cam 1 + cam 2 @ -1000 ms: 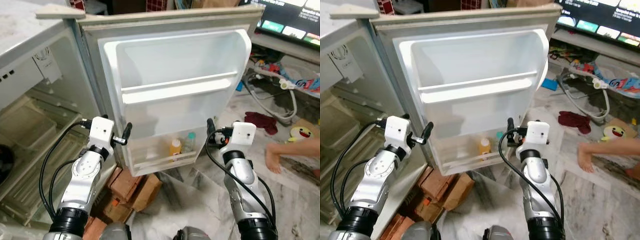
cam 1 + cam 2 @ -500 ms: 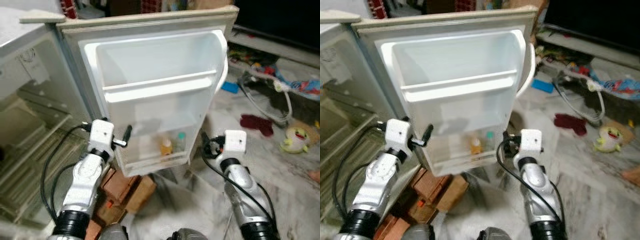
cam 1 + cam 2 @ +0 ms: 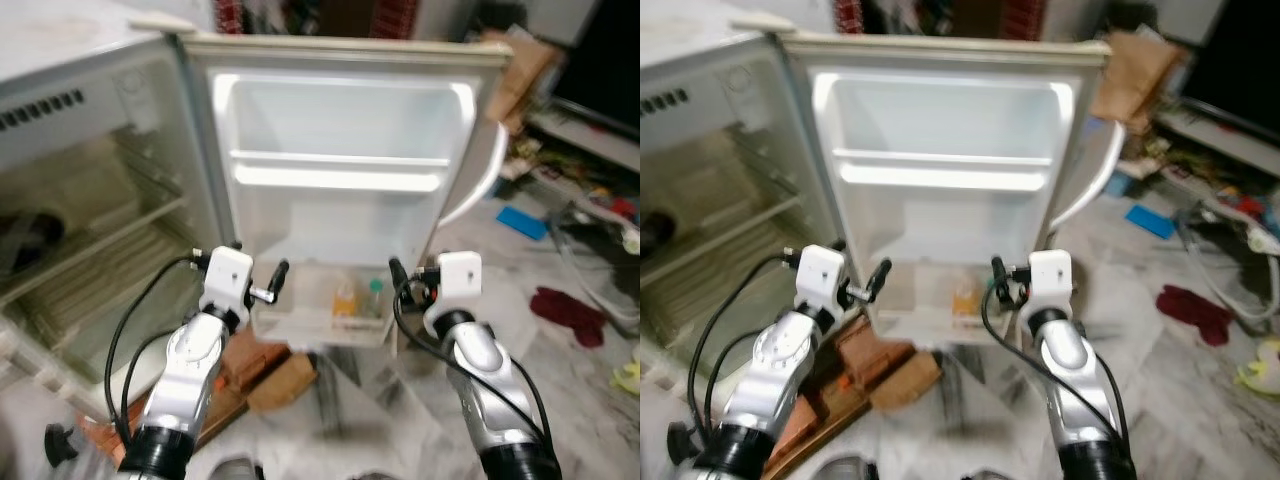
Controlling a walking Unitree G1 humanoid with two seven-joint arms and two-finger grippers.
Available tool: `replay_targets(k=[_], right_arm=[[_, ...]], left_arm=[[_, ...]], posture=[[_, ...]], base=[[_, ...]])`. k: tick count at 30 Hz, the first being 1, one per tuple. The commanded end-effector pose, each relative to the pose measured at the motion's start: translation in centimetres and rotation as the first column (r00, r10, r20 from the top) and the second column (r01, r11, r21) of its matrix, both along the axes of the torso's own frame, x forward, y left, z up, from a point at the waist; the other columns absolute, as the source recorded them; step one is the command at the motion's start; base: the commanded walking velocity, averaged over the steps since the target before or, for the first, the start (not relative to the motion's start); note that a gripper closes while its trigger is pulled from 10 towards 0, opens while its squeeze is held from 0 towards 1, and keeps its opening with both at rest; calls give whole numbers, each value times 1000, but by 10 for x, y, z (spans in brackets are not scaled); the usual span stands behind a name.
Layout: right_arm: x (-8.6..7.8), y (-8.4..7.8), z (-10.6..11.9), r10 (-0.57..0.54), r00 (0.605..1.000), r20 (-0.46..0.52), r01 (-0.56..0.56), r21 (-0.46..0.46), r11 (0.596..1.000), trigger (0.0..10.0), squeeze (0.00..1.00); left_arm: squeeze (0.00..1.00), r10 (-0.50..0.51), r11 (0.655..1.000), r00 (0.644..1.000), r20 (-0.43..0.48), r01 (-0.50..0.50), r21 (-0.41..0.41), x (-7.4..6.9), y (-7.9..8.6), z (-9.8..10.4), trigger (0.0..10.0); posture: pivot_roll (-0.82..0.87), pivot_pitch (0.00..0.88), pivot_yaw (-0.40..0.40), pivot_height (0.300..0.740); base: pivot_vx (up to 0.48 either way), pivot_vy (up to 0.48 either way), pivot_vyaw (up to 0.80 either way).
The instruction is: Restocking fridge
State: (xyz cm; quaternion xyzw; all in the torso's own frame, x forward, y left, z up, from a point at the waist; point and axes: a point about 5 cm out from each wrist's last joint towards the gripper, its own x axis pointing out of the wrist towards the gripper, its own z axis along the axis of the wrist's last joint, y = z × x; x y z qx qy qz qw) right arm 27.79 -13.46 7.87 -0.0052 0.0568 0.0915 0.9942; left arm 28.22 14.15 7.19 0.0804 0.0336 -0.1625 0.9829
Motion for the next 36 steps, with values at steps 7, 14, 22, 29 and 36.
replay_targets(k=[7,14,22,29,36], right_arm=[[2,-5,17,2,994,108,-3,8,1000,10000,0],[4,-4,25,14,989,150,-14,0,1000,10000,0],[6,-5,25,34,987,155,-33,-7,999,10000,0],[0,6,16,115,989,98,-118,28,993,10000,0],[-11,16,11,316,948,33,-317,80,945,10000,0]], left_arm=[[0,-17,1000,1000,15,17,4,3,-5,3,10000],[0,-13,1000,1000,14,13,6,5,-4,3,10000],[0,-14,1000,1000,13,13,6,4,-6,1,10000],[0,-17,1000,1000,10,17,5,4,-6,1,10000],[0,-15,1000,1000,-9,15,-23,-2,-2,-1,10000]], posture=[[-51,0,-49,740],[-50,0,-51,740],[-50,0,-54,740],[-51,0,-55,740],[-49,0,-52,740]], base=[[0,-451,773],[232,-395,754],[277,-389,723],[236,-377,288],[0,0,0]])
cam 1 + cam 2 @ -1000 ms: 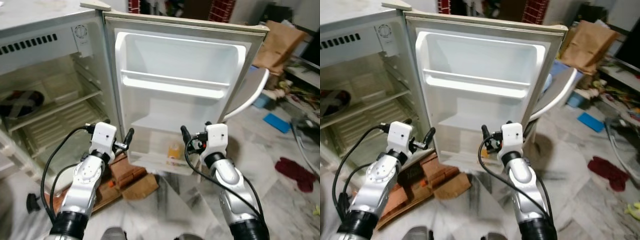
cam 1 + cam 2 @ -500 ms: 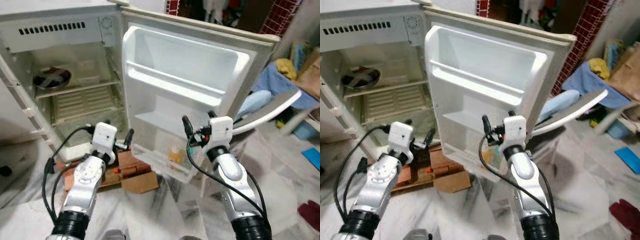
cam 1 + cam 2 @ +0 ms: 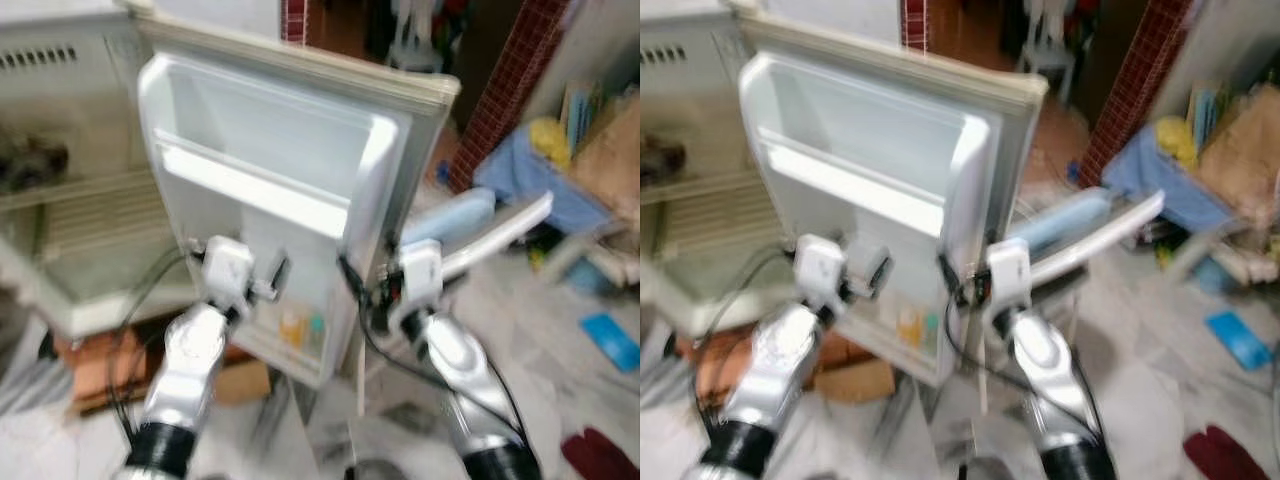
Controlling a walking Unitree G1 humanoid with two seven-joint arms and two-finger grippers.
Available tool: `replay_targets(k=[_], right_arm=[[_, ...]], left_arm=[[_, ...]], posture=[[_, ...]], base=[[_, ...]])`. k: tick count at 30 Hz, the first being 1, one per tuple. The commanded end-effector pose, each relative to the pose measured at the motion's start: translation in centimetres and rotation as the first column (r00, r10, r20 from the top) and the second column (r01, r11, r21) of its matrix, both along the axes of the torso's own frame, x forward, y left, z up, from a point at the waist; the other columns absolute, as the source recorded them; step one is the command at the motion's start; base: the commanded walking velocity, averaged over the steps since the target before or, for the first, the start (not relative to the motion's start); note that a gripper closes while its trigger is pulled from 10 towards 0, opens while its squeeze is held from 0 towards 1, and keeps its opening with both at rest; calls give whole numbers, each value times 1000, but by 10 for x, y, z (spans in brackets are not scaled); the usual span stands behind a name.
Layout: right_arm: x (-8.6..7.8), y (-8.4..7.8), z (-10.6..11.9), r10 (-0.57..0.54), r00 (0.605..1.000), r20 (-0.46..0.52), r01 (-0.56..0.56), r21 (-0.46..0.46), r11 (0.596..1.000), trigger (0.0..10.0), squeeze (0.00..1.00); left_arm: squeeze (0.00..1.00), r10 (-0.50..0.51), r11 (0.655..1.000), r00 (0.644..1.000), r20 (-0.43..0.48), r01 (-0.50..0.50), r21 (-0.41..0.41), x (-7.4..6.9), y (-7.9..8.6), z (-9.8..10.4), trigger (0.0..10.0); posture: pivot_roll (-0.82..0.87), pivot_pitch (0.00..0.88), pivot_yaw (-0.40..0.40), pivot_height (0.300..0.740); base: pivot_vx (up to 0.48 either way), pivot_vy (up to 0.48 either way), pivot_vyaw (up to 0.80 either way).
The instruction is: Restocking fridge
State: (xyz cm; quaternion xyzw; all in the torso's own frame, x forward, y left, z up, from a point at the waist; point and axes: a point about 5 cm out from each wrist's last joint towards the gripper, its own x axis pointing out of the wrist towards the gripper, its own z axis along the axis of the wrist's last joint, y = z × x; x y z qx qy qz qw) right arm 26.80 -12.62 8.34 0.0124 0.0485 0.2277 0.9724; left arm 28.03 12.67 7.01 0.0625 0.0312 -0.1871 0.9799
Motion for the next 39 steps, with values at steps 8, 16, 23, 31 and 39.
replay_targets(k=[8,16,23,31,39], right_arm=[[-12,-7,-4,249,965,-83,-254,-54,966,10000,0],[9,-26,9,94,996,15,-91,-116,989,10000,0],[9,-21,5,116,993,3,-115,-119,986,10000,0],[-4,-18,-9,225,968,-111,-232,-51,971,10000,0],[-23,-25,-25,411,864,-291,-452,-87,888,10000,0]], left_arm=[[0,79,997,994,-76,-80,-4,-11,23,-9,10000],[0,101,995,991,-90,-99,27,-16,28,-13,10000],[0,90,996,992,-93,-87,34,-16,28,-11,10000],[0,81,996,992,-93,-78,30,-13,27,-9,10000],[0,85,996,991,-102,-83,22,-14,26,-9,10000]], posture=[[-41,0,-52,740],[-28,0,-52,740],[-24,0,-46,740],[-22,0,-39,740],[-19,0,-44,740]], base=[[0,0,0],[0,-136,458],[0,-384,714],[0,-48,0],[0,0,0]])
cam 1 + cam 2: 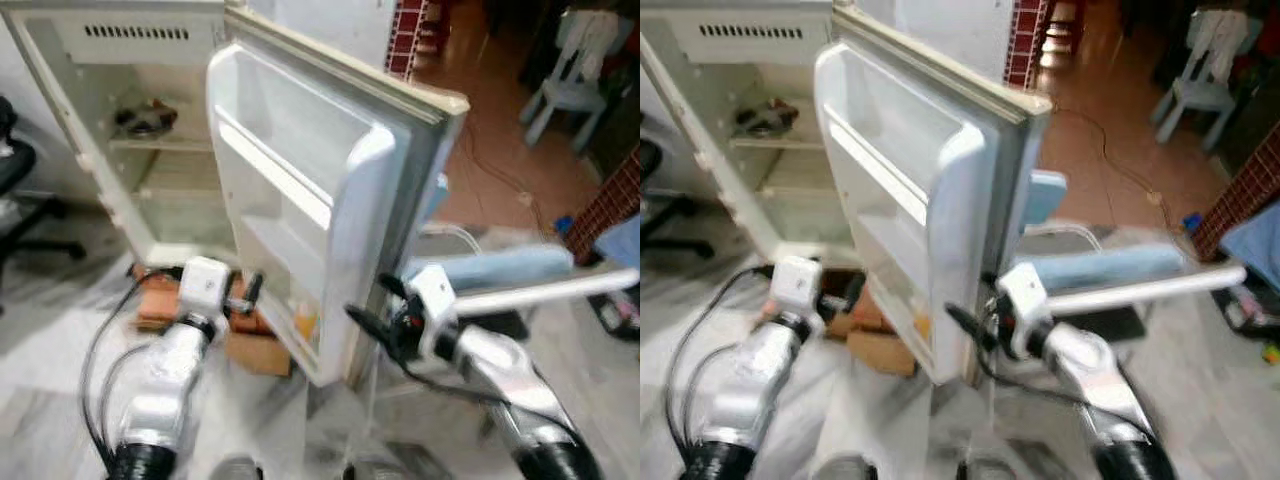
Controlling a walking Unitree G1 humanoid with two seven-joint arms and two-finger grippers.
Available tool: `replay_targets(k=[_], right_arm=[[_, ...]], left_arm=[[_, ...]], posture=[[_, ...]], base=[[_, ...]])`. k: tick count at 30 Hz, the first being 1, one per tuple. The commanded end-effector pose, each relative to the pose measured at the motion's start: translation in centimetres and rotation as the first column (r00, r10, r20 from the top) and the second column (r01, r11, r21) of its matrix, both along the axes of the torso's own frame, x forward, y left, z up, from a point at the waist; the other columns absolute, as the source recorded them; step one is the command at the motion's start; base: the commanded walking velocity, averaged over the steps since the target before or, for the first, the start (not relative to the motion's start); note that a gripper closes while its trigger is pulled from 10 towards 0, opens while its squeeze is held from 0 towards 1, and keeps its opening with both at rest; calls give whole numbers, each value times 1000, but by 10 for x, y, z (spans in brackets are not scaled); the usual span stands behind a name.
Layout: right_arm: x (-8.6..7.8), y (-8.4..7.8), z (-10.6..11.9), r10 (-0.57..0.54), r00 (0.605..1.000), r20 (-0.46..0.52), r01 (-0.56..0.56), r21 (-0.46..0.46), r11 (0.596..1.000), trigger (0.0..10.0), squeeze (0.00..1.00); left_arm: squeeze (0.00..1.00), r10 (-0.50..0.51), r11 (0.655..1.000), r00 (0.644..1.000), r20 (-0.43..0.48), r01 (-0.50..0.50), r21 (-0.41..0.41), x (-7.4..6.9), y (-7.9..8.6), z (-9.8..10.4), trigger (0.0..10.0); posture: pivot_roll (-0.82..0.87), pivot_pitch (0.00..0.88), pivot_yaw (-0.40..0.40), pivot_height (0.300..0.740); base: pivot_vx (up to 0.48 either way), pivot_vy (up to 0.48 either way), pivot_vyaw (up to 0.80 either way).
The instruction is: Restocking fridge
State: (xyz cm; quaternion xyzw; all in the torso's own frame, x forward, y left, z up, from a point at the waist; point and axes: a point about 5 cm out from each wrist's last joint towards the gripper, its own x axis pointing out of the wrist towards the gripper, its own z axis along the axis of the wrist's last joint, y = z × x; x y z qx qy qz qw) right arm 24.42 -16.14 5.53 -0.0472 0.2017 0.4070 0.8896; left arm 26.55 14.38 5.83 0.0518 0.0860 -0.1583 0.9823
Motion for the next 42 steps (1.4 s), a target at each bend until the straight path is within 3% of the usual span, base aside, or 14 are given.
replay_targets(k=[1,3,6,11,15,17,20,27,30,31,35,37,39,42], right_arm=[[2,7,3,58,998,24,-57,-19,998,10000,0],[34,-16,12,-132,975,178,160,-150,976,10000,0],[46,-23,21,-204,952,229,240,-142,960,10000,0],[73,-34,71,-340,865,369,368,-4,930,10000,0],[83,-35,86,-362,823,437,386,36,922,10000,0],[91,-31,105,-403,796,451,381,144,913,10000,0],[81,2,131,-269,889,371,124,370,921,10000,0],[60,33,155,-57,914,402,-132,428,894,10000,0],[47,44,169,46,920,389,-260,520,813,10000,0],[47,44,169,46,920,389,-260,520,813,10000,0],[26,39,182,183,916,356,-382,639,668,10000,0],[25,38,182,185,917,354,-382,642,665,10000,0],[38,31,166,87,947,309,-266,603,752,10000,0],[40,30,160,71,956,286,-238,606,759,10000,0]], left_arm=[[0,20,1000,1000,2,-20,16,1,9,2,10000],[0,0,1000,996,-88,-1,-19,-5,9,-5,10000],[0,-23,999,990,-141,18,-40,-9,9,-10,10000],[0,-165,983,931,-326,129,-131,-39,1,-26,10000],[0,-209,977,893,-399,168,-135,-47,2,-29,10000],[0,-240,971,852,-466,206,-124,-51,1,-35,10000],[0,-256,965,825,-504,250,-81,-47,-6,-43,10000],[0,-240,959,792,-561,285,-8,-37,-32,-53,10000],[0,-243,953,783,-572,303,9,-28,-53,-56,7843],[0,-243,953,783,-572,303,9,-28,-53,-56,7843],[0,-242,953,778,-580,303,9,-20,-78,-64,7725],[0,-240,953,778,-581,302,11,-19,-81,-64,7725],[0,-234,952,782,-578,304,25,-15,-88,-63,7216],[0,-224,954,792,-568,297,38,-15,-75,-62,7216]], posture=[[-16,0,-46,740],[-13,0,-48,740],[-12,0,-47,740],[2,0,-49,740],[7,0,-51,740],[11,0,-53,740],[15,0,-53,740],[16,0,-52,740],[19,0,-52,740],[19,0,-52,740],[19,0,-50,740],[19,0,-49,740],[19,0,-45,740],[22,0,-45,740]], base=[[0,0,0],[0,0,0],[0,0,0],[0,0,0],[0,0,0],[0,0,0],[0,0,0],[0,0,0],[0,0,0],[0,0,0],[0,0,0],[0,0,0],[0,0,0],[0,0,0]])
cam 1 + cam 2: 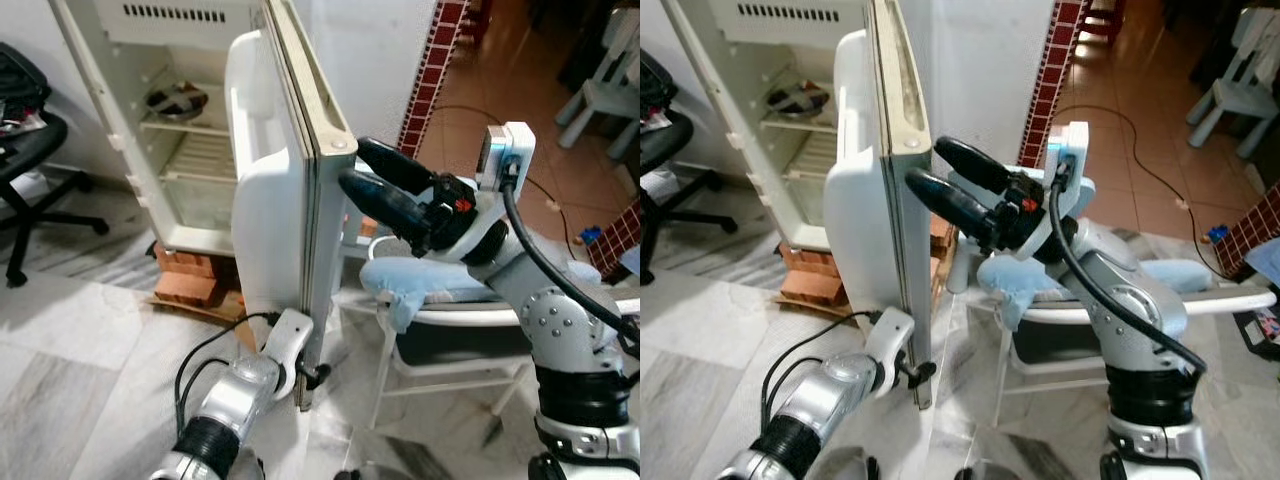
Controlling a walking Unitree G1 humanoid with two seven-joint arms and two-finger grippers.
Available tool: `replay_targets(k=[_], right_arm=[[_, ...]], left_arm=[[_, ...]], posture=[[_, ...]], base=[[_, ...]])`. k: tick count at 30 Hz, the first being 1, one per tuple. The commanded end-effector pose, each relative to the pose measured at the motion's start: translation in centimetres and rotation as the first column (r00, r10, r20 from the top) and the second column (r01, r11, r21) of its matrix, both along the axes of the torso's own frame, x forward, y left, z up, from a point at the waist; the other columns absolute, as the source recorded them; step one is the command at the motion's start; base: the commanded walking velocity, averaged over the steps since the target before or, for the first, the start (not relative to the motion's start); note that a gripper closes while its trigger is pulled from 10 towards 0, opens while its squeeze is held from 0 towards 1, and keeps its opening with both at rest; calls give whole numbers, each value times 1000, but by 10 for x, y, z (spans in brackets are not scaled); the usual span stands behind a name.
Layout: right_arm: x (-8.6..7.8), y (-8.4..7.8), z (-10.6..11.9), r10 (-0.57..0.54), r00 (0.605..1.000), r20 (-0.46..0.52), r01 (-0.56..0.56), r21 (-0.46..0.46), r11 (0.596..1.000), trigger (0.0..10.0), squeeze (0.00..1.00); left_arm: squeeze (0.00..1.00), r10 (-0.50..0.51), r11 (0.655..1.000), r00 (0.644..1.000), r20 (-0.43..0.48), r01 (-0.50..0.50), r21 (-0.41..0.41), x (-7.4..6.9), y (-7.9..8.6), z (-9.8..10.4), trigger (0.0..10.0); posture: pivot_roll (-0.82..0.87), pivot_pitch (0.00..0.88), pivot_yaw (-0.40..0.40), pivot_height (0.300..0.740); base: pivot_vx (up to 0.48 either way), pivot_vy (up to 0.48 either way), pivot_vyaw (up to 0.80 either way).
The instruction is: Restocking fridge
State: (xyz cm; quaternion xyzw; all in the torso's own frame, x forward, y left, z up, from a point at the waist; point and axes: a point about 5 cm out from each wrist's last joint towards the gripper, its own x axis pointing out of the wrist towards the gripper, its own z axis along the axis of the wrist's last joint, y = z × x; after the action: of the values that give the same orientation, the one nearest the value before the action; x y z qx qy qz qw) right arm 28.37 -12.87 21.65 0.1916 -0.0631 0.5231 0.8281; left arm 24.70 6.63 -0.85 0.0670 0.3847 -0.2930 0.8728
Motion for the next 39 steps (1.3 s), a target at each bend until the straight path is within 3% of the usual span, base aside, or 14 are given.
replay_targets(k=[1,2,3,5,7,8,9,14,15,16,18,20,23,39], right_arm=[[3,-3,-7,-47,999,-24,47,-17,999,10000,0],[4,-4,-10,-62,997,-37,61,-25,998,10000,0],[5,-4,-14,-78,996,-52,77,-31,997,10000,0],[5,-4,-16,-90,994,-63,88,-34,996,10000,0],[14,-5,-21,-174,982,-70,170,-62,983,10000,0],[21,-6,-23,-237,970,-60,232,-75,970,10000,0],[21,-6,-23,-237,970,-60,232,-75,970,10000,0],[46,-13,-23,-457,888,-56,451,-96,887,10000,0],[52,-11,-23,-508,860,-45,502,-110,858,10000,0],[52,-11,-23,-508,860,-45,502,-110,858,10000,0],[55,-7,-23,-520,853,-36,514,-110,851,10000,0],[56,1,-25,-516,856,-23,510,-118,852,10000,0],[56,6,-28,-509,861,-17,503,-127,855,10000,0],[56,16,-34,-501,865,-12,495,-142,857,10000,0]], left_arm=[[0,0,1000,999,49,-1,16,6,5,5,7725],[0,6,1000,998,64,-7,25,7,6,6,7961],[0,27,999,995,99,-31,41,11,7,7,10000],[0,63,996,989,134,-70,54,14,8,9,10000],[0,242,963,943,229,-263,65,26,24,12,10000],[0,342,925,904,257,-372,76,28,36,12,10000],[0,342,925,904,257,-372,76,28,36,12,10000],[0,543,811,794,272,-581,75,23,57,8,10000],[0,656,721,712,248,-690,73,7,102,11,10000],[0,656,721,712,248,-690,73,7,102,11,10000],[0,732,627,623,275,-774,84,-18,161,23,10000],[0,775,557,560,292,-824,102,-31,186,24,10000],[0,784,530,538,309,-840,118,-36,195,23,10000],[0,760,557,560,331,-823,112,-33,194,25,10000]], posture=[[27,0,-46,740],[30,0,-47,740],[32,0,-49,740],[36,0,-51,740],[44,0,-58,740],[53,0,-65,740],[53,0,-65,740],[74,0,-78,740],[79,0,-79,740],[79,0,-79,740],[92,0,-82,740],[102,0,-83,740],[108,0,-84,740],[104,0,-82,740]], base=[[0,0,0],[0,0,0],[0,0,0],[0,0,0],[0,0,0],[0,0,0],[0,0,0],[0,0,0],[0,0,0],[0,0,0],[0,0,0],[0,0,0],[0,0,0],[0,0,0]])
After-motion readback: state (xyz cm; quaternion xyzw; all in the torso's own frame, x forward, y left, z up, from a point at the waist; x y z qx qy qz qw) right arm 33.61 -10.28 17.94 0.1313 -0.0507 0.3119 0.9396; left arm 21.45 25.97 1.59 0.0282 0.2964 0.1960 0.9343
